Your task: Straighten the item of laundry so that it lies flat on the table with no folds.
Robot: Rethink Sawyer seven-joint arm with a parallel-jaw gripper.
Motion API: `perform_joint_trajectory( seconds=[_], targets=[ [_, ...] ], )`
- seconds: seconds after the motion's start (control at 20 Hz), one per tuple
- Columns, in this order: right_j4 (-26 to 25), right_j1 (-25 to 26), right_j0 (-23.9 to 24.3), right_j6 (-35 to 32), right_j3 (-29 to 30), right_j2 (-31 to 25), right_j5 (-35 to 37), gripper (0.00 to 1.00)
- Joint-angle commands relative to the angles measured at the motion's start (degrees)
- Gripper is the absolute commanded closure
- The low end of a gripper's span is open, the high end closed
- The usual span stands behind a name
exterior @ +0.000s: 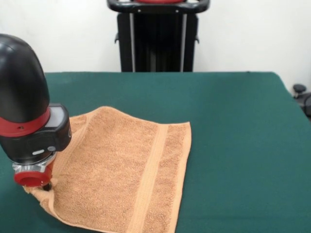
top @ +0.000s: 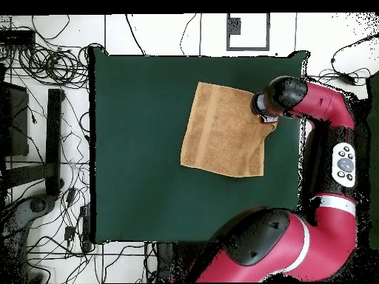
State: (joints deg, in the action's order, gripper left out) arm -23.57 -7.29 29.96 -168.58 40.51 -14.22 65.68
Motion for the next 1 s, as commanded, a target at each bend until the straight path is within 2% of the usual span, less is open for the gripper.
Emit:
perform_joint_trajectory(
  seconds=[0.05,0.75,1.0],
  targets=[
    [-1.0,2.4,-0.3,20.0,-0.9,-4.9,-0.9,1.00],
    [-1.6,4.2,0.6,20.9,0.1,-4.7,-5.8,1.00],
    [-1.0,3.1,0.4,20.2,0.5,-4.5,-4.3,1.00]
  ],
)
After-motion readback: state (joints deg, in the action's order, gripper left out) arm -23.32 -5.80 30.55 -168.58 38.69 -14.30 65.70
